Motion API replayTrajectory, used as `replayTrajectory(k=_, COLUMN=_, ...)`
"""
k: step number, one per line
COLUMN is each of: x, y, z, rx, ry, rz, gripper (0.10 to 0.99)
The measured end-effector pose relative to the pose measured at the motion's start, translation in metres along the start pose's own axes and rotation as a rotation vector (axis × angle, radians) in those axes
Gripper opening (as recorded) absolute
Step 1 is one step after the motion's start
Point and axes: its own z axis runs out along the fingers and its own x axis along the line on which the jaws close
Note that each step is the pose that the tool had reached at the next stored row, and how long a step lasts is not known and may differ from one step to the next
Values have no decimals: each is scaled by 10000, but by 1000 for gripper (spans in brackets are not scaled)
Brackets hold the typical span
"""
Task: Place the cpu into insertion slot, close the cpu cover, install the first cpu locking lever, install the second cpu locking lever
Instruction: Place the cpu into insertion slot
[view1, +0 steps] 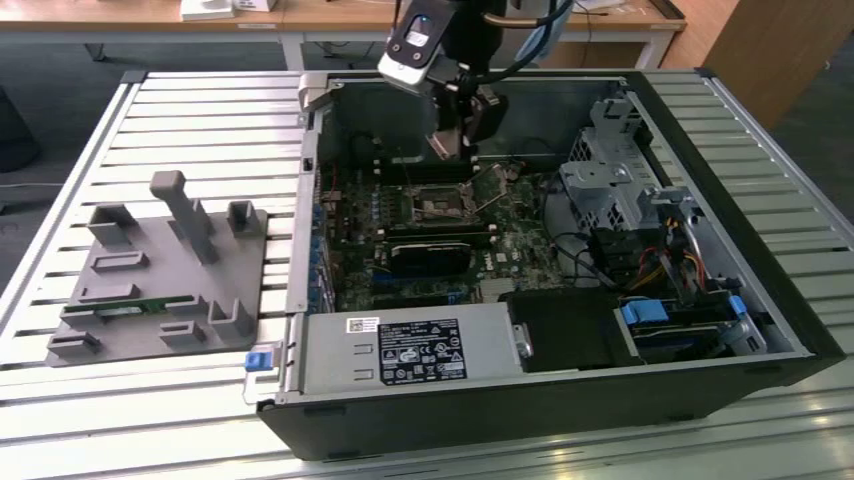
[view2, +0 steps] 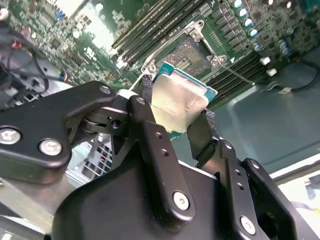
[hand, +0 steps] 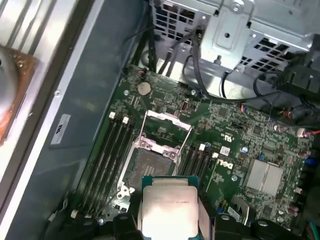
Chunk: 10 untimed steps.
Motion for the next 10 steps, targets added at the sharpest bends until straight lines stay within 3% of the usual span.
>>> replayTrajectory(k=6, x=5, y=-7, z=104, rx=-12, ry=-78, rz=914, gripper=533)
replayTrajectory(k=10, x=18, y=-8, z=178, rx=-14, ry=-101, rz=1191, gripper=533)
